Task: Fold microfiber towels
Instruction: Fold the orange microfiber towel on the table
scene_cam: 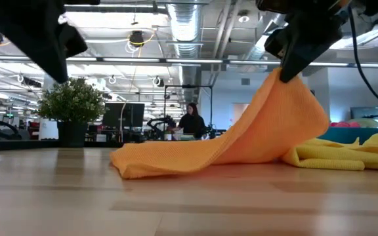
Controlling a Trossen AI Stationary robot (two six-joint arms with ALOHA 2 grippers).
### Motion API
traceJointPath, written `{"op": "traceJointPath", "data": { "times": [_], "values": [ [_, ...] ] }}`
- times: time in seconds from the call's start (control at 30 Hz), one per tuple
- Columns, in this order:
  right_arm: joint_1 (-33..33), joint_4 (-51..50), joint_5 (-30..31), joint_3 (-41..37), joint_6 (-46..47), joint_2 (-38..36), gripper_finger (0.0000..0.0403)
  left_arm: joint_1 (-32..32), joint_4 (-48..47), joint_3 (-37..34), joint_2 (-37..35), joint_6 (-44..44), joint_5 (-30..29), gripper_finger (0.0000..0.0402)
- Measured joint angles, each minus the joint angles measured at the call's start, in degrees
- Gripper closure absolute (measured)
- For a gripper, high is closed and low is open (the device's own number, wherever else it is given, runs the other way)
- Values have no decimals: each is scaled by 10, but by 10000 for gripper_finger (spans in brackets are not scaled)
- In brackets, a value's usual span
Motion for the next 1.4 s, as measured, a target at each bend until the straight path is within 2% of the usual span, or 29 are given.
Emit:
{"op": "traceJointPath", "data": {
  "times": [0.27, 0.47, 0.63, 0.77, 0.9, 1.07, 1.27, 1.4],
  "values": [
    [-12, -10, 2, 0, -19, 0, 393, -2, 100, 1, 21, 128, 1, 393],
    [-15, -8, 2, 0, -20, 0, 391, 8, 164, 1, 93, 191, -11, 338],
    [-18, -6, 2, 1, -30, 0, 392, 11, 207, 2, 151, 237, 9, 287],
    [-22, -2, 2, 1, -32, 0, 391, 12, 257, 2, 189, 292, 12, 263],
    [-22, 0, 2, 1, -35, 0, 391, 12, 293, 9, 208, 337, 4, 256],
    [-21, 2, 2, 1, -35, 0, 391, 22, 326, 9, 216, 342, -5, 255],
    [-21, 3, 2, 1, -35, 0, 391, 36, 374, 8, 253, 351, 29, 255],
    [-22, 3, 2, 1, -35, 0, 391, 39, 376, 9, 254, 353, 39, 255]
  ]
}}
